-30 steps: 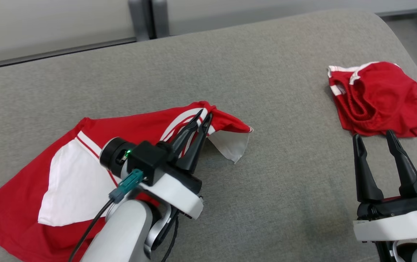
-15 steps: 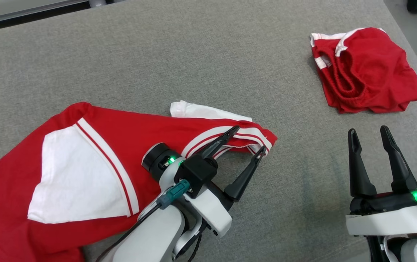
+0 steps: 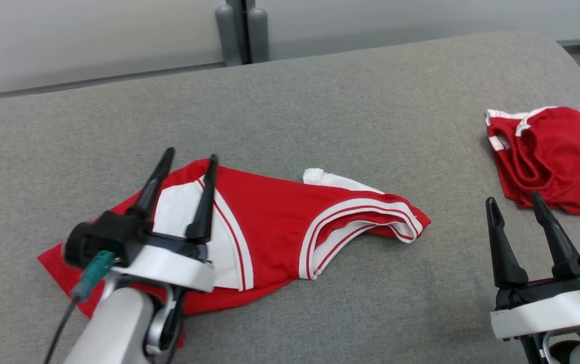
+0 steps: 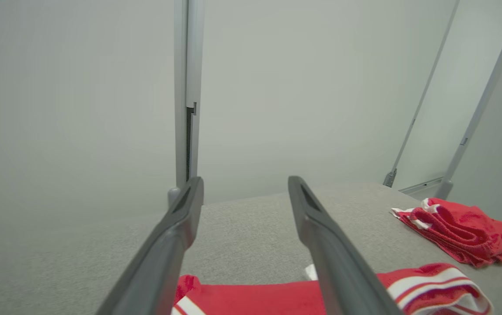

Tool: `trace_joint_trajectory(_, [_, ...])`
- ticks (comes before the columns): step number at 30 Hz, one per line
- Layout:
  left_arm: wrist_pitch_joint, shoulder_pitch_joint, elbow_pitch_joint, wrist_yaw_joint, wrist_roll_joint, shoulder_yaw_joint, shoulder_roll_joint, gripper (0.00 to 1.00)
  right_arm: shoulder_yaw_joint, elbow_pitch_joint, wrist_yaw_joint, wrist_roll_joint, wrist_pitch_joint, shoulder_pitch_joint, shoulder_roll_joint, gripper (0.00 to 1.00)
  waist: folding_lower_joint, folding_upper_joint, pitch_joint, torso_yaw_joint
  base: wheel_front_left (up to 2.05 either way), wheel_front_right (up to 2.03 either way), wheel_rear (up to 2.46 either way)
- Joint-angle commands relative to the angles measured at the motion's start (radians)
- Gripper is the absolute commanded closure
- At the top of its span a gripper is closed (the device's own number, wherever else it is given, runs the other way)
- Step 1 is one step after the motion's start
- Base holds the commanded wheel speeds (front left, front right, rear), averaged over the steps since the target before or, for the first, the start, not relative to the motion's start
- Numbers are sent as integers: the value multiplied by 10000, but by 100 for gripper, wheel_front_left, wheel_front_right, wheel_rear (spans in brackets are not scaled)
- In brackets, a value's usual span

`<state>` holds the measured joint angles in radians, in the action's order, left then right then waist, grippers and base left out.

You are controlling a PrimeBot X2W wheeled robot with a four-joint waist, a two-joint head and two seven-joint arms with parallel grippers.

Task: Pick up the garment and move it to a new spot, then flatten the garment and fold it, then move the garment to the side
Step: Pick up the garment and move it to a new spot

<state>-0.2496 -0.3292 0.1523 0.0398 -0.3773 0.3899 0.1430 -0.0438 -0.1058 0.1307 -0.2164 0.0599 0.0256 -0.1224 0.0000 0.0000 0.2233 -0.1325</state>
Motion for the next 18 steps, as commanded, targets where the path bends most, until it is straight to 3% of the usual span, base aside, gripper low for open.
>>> trace_joint_trajectory(1, [-91,456,-42,310,-187,-558,292,0,-19,-14,-1,-25,-166,-181,-163,0,0,0,-682,645,0,0,0])
trace_joint_trajectory(9, [-137,1883,-275,905,-731,-2116,954,0,45,-29,-2,-188,-512,-572,-426,0,0,0,-1279,1192,0,0,0])
trace_joint_trajectory(18, [278,3677,-1022,1213,-763,-2319,1451,0,63,227,-1,-420,-687,-1260,-629,0,0,0,-2162,1448,0,0,0])
